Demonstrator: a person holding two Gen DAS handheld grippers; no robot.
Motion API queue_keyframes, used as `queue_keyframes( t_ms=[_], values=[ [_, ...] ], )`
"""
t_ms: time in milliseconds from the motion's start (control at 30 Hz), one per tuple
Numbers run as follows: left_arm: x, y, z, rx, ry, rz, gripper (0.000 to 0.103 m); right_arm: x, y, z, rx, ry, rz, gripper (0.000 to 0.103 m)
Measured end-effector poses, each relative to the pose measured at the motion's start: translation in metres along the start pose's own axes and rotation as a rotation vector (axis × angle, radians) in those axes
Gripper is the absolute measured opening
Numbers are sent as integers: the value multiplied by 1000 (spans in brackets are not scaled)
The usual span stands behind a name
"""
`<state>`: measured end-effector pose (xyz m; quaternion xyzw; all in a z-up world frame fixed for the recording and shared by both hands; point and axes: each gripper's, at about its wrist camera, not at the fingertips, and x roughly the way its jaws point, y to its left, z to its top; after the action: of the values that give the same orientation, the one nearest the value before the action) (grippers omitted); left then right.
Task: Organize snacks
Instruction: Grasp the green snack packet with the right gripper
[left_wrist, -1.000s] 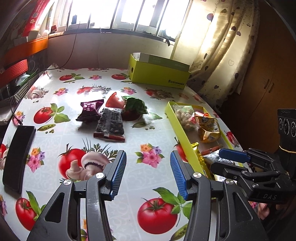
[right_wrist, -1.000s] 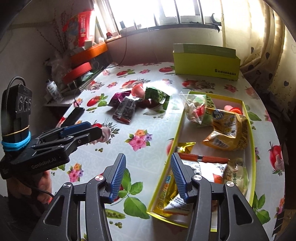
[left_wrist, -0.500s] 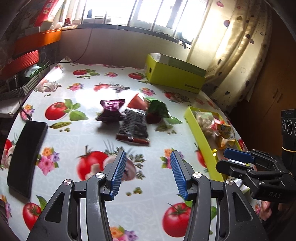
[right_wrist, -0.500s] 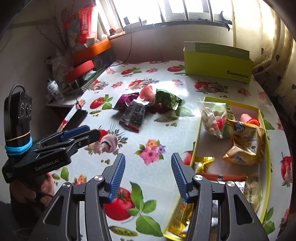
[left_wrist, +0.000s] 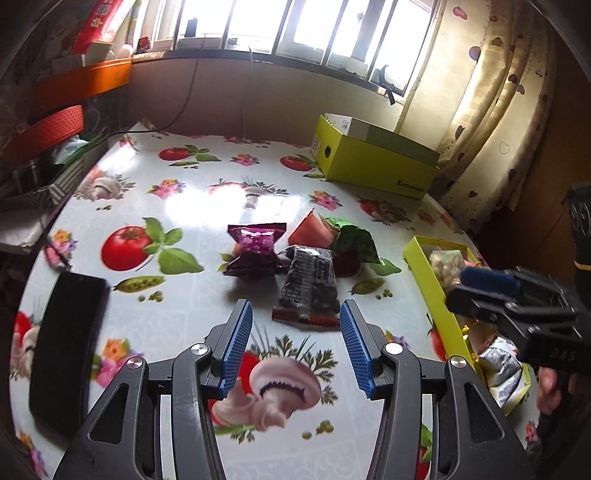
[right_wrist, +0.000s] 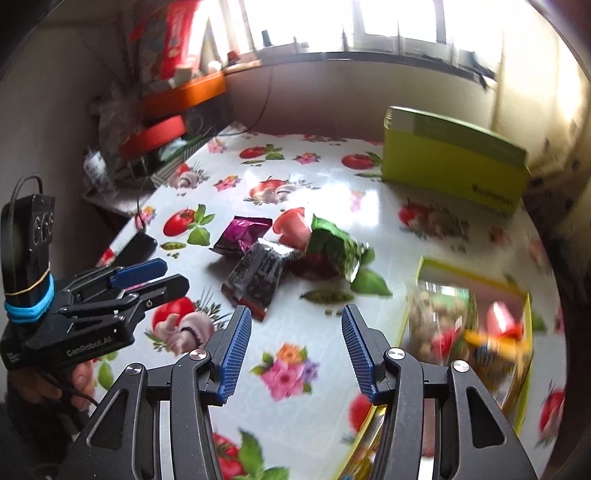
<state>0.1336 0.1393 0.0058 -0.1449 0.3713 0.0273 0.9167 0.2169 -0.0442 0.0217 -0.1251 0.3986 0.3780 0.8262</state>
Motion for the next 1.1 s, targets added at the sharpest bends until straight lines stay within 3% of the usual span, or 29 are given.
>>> queue_keyframes(
  t_ms=[400,867,1100],
  values=[
    [22,12,14,-10,16,-32,51,82,-14,52,-214,161,-61,50],
    [46,30,41,-21,16,-3,51,151,-22,72,-274,325,-34,50],
    [70,37,50,-16,41,25,51,143,-28,67,-231,303,-57,32]
  ],
)
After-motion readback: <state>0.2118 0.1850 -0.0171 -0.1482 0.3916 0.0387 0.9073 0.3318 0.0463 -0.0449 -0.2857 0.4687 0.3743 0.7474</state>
